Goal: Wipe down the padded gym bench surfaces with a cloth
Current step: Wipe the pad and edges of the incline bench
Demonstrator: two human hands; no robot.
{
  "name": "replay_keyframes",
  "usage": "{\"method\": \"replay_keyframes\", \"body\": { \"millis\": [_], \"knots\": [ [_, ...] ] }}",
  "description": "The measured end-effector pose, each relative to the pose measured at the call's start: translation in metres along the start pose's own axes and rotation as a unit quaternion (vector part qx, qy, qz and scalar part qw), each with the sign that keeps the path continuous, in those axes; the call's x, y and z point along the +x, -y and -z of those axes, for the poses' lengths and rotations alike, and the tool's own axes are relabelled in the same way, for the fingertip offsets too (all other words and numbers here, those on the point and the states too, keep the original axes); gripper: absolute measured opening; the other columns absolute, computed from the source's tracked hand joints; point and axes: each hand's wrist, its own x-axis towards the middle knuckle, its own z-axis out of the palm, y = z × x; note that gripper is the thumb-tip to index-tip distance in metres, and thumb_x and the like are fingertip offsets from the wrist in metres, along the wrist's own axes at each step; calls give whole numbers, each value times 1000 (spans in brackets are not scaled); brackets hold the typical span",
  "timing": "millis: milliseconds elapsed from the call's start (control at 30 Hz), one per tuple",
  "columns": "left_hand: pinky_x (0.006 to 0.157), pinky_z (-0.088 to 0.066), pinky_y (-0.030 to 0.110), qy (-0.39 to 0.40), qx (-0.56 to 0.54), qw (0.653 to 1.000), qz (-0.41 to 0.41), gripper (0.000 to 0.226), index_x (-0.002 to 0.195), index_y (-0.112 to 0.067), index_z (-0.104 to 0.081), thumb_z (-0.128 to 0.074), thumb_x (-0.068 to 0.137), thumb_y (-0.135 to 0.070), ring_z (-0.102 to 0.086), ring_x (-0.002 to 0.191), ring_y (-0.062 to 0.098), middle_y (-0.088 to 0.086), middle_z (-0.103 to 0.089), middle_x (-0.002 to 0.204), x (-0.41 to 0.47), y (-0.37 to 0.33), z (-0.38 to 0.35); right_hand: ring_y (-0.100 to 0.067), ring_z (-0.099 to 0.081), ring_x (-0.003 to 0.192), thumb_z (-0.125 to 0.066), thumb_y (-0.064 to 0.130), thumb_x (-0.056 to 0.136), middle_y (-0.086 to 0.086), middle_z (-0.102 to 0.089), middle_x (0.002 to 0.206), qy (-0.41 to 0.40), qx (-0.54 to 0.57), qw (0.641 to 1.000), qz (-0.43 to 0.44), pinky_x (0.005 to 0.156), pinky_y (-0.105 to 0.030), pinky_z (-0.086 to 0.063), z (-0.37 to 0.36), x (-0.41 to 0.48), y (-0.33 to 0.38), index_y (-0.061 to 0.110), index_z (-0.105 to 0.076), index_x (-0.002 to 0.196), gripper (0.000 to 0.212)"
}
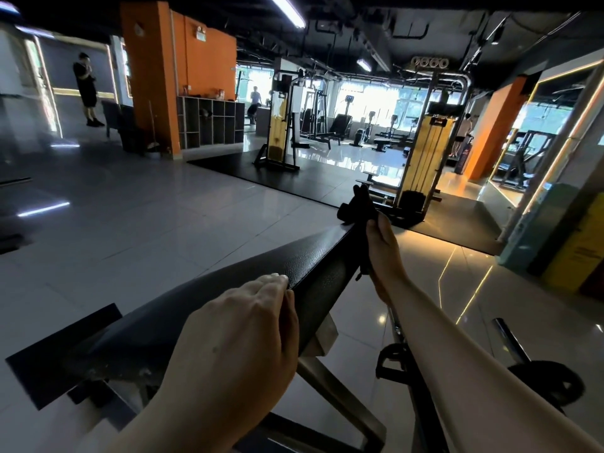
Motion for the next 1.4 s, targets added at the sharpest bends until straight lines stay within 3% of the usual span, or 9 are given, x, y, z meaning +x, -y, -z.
{"method": "replay_keyframes", "body": {
  "millis": [233, 433, 600, 733, 833, 967, 1100, 1233, 1400],
  "knots": [
    [79, -48, 23, -18, -29, 999, -9, 49, 113, -13, -70, -33, 97, -40, -73, 89, 13, 2, -76, 103, -2, 1, -2, -18, -50, 124, -38, 40, 101, 4, -45, 138, 45, -20, 994, 101, 100, -49, -50, -24, -107, 33, 48, -43, 137, 37],
    [58, -26, 7, -64, -53, 996, -14, 39, 93, -23, -61, -28, 93, -44, -38, 55, -10, -25, -39, 70, -12, 0, 4, -17, -25, 150, -45, 30, 103, 7, -35, 157, 156, -136, 946, 250, 121, -45, -27, -36, -187, 62, 22, -37, 151, 49],
    [88, -42, 18, -68, -119, 990, 12, 53, 127, -24, -60, -26, 97, -52, -48, 99, -5, -6, -64, 115, -30, 4, 4, -19, -40, 139, -29, 64, 100, 5, -45, 144, 116, -143, 972, 148, 112, -55, -37, -33, -152, 69, 32, -44, 143, 55],
    [105, -43, 27, -88, -190, 978, 17, 32, 128, -55, -39, -32, 97, -58, -44, 124, -7, -29, -49, 128, -59, 12, 4, -6, -35, 140, -32, 44, 103, 20, -38, 141, 82, -128, 976, 156, 117, -38, -36, -59, -199, 90, 44, -41, 132, 31],
    [101, -50, 38, -67, -455, 887, 33, 31, 116, -62, -55, -47, 90, -48, -58, 122, 12, -16, -61, 127, -78, 9, 10, -1, -15, 149, -31, 35, 105, 17, -33, 152, 110, -180, 952, 221, 121, -17, -14, -71, -235, 103, 33, -35, 148, 44],
    [80, -55, 20, -91, -662, 737, 106, 37, 102, -40, -76, -50, 83, -22, -68, 103, 7, -11, -74, 108, -93, 0, 20, -1, 11, 152, -20, 44, 101, 19, 0, 167, 162, -209, 940, 215, 124, -30, -1, -77, -252, 116, 31, -12, 158, 59],
    [85, -56, 19, -106, -597, 784, 129, 28, 115, -29, -53, -58, 90, -39, -65, 96, -10, -32, -70, 97, -89, -7, 25, 9, 12, 148, -19, 50, 93, 32, 7, 162, 211, -110, 955, 176, 123, -24, 1, -71, -261, 125, 41, -8, 153, 61],
    [75, -59, 30, -180, -570, 767, 234, 8, 97, -27, -59, -61, 93, -34, -71, 91, 14, 2, -72, 96, -73, 13, 11, 2, -10, 151, -39, 31, 100, 25, -22, 162, 200, -53, 959, 193, 122, -18, -16, -68, -263, 116, 29, -36, 152, 52],
    [92, -52, 55, -224, -360, 853, 302, 17, 100, -33, -52, -52, 91, -48, -62, 102, 23, -5, -60, 103, -67, 52, -10, -7, -12, 153, -36, 29, 105, 4, -32, 160, 102, -258, 922, 270, 124, -31, -14, -77, -242, 97, 14, -40, 151, 48]
  ]
}}
